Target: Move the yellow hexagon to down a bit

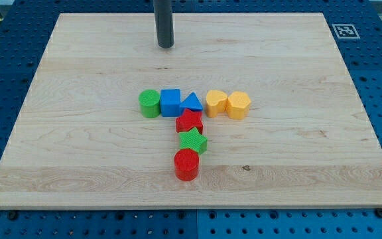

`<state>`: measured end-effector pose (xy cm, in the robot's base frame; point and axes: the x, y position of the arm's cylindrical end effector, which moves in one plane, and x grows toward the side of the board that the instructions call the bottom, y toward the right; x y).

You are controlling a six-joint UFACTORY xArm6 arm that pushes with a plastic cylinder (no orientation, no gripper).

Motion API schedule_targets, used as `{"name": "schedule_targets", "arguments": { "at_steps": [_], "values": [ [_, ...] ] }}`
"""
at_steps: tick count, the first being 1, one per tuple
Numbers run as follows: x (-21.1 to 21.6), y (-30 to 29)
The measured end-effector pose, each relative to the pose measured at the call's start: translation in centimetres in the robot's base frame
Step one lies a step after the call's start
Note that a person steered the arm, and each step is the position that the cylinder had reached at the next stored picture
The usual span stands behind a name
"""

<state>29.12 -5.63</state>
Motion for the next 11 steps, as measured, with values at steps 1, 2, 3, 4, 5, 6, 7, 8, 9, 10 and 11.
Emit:
{"name": "schedule_targets", "arguments": {
  "at_steps": [1, 2, 3, 4, 5, 6, 7, 8, 9, 10, 11],
  "values": [
    [0.0, 0.0],
    [0.04, 0.0],
    [0.04, 0.0],
    [0.05, 0.0],
    [0.06, 0.0],
    [0.12, 0.0],
    [0.27, 0.0],
    [0.38, 0.0],
    [0.56, 0.0],
    [0.72, 0.0],
    [0.75, 0.0]
  ]
}}
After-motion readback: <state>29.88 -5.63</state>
